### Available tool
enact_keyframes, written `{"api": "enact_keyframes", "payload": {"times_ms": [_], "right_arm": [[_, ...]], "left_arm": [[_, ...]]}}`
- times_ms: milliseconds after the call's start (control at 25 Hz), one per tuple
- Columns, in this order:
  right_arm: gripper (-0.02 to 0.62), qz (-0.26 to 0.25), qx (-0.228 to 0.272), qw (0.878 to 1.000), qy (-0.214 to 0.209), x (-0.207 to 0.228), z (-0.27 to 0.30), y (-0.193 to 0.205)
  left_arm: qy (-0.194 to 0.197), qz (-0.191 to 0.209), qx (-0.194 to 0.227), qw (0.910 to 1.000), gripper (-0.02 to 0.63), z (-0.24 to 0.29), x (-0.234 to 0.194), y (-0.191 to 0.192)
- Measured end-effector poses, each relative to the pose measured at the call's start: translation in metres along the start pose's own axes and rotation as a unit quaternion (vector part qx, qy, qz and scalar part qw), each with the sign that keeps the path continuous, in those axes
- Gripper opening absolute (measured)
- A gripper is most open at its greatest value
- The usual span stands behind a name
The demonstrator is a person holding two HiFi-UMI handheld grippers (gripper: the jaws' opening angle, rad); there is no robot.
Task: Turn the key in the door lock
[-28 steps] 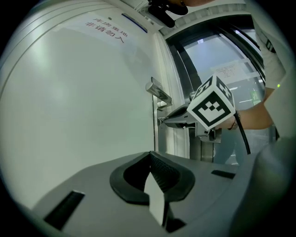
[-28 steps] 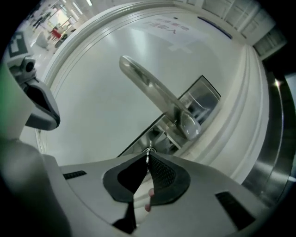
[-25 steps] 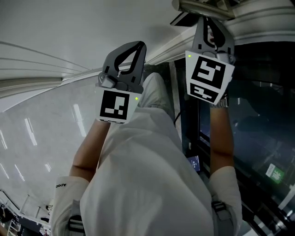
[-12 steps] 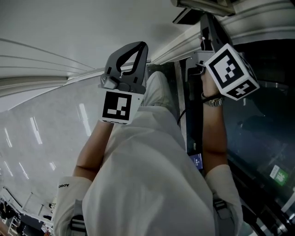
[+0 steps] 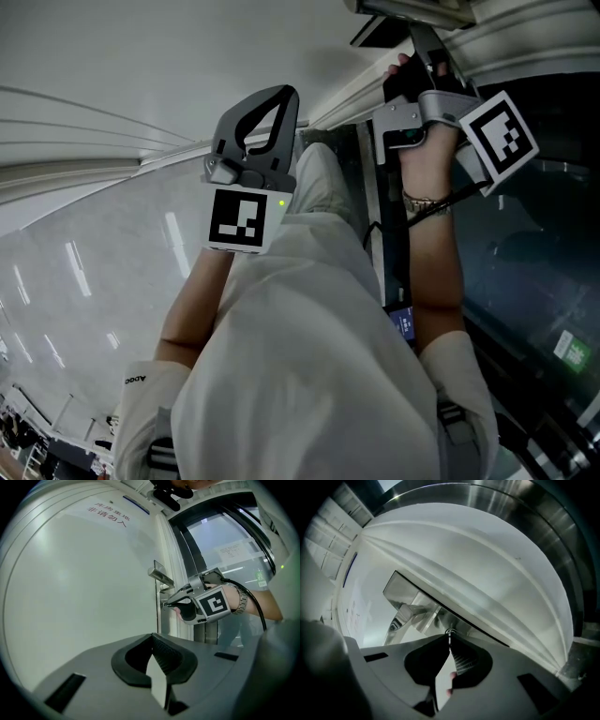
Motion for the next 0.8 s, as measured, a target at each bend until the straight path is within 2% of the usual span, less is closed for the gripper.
{"api": "enact_keyframes", "payload": {"times_ms": [200,320,480,600,720,800], "right_arm": [[0.017,0.066,-0.009,0.998,-0.02,0.001,0.001,0.0],[0.025,0.06,-0.018,0.997,-0.043,0.0,0.001,0.0],[0.06,-0.02,-0.027,0.998,-0.057,0.004,-0.009,0.014],[0.107,-0.112,-0.035,0.991,-0.057,0.008,-0.013,0.025],[0.114,-0.22,-0.018,0.975,-0.024,0.012,-0.019,0.026],[0.114,-0.304,0.0,0.953,0.002,0.013,-0.024,0.024]], "left_arm": [[-0.005,-0.001,0.003,1.0,0.008,-0.002,-0.003,-0.001],[-0.008,-0.002,0.007,0.9999,0.008,-0.005,-0.002,-0.002],[-0.011,-0.005,0.0,0.9999,0.008,-0.01,-0.004,0.002],[-0.01,-0.009,-0.001,0.9999,0.008,-0.008,-0.006,0.006],[-0.003,-0.005,0.0,1.0,0.008,-0.006,-0.002,0.007],[0.003,-0.004,0.0,1.0,0.008,-0.005,0.001,0.006]]}}
Point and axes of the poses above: the fingertips, and each gripper's own axes: z forward along the fingers, x to its right, y out of its underside, the point moved 3 cm from there along -z, backward along the fingers, and after that the axes turned 13 degrees about y, right-handed, at the moved point
